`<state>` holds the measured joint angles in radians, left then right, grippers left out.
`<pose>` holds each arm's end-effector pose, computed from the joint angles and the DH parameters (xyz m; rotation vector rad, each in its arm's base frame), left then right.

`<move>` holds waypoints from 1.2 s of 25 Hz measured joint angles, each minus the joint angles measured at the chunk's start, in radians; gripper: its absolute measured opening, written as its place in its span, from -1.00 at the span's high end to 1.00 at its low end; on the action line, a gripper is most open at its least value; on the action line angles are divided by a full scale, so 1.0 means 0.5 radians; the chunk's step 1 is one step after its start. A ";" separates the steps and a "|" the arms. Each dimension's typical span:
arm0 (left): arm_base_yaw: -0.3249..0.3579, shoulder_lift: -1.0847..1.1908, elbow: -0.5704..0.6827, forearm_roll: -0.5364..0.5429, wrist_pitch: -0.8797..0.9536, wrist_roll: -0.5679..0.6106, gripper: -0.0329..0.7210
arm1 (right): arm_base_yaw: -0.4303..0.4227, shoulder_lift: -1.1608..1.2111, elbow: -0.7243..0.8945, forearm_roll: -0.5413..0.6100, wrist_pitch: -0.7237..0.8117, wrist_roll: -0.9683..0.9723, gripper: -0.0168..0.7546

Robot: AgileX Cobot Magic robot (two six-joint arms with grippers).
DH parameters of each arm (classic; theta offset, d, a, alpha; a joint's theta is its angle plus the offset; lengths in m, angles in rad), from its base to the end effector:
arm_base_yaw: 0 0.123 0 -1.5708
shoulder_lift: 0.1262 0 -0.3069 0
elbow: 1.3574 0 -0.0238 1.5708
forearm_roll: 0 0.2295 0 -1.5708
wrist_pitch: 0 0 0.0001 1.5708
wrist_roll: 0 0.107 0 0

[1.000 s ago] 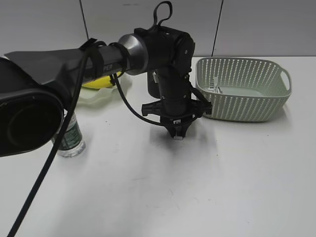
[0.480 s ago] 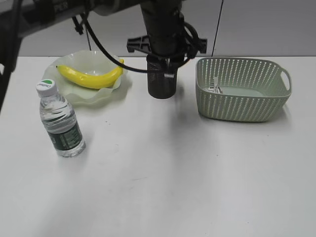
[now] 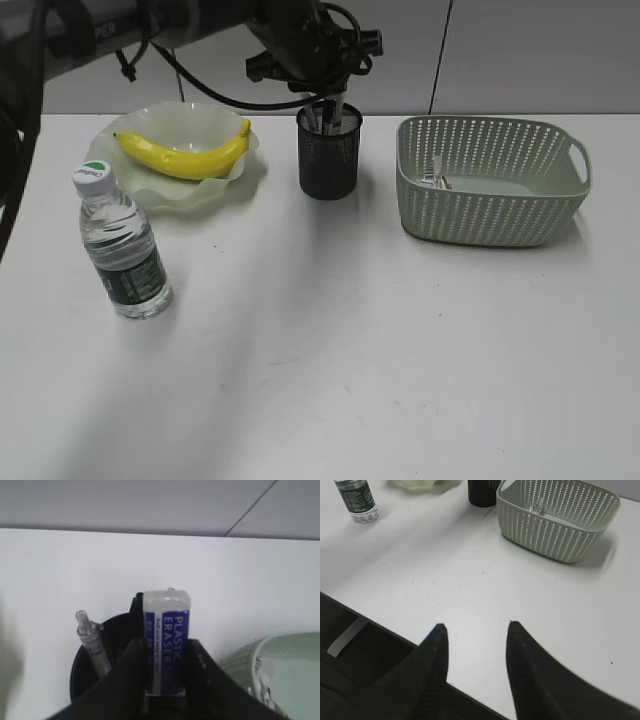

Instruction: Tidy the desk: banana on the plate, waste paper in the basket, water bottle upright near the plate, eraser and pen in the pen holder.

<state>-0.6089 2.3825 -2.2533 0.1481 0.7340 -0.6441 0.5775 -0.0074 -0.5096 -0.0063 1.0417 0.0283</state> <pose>0.4606 -0.3082 0.2444 0.0396 2.3808 -0.4453 -0.0269 -0.0182 0.2639 -0.5498 1.9527 0.3778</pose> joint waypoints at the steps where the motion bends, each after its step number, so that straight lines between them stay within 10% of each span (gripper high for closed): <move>1: 0.013 0.024 0.002 -0.007 -0.033 0.000 0.44 | 0.000 0.000 0.000 0.000 0.000 0.000 0.13; 8: 0.032 0.137 0.004 -0.067 -0.095 0.000 0.40 | 0.000 0.000 0.000 0.000 0.000 0.000 0.13; 15: 0.032 0.130 0.004 -0.071 -0.069 0.000 -0.21 | 0.000 0.000 0.000 0.000 0.000 0.000 0.13; 30: 0.022 -0.716 0.004 0.184 0.955 0.346 -0.24 | 0.000 0.000 0.000 0.000 0.000 -0.001 0.13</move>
<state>-0.5978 2.0243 -2.2513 0.2399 1.2115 -0.4711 0.5775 -0.0074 -0.5096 -0.0063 1.0417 0.0279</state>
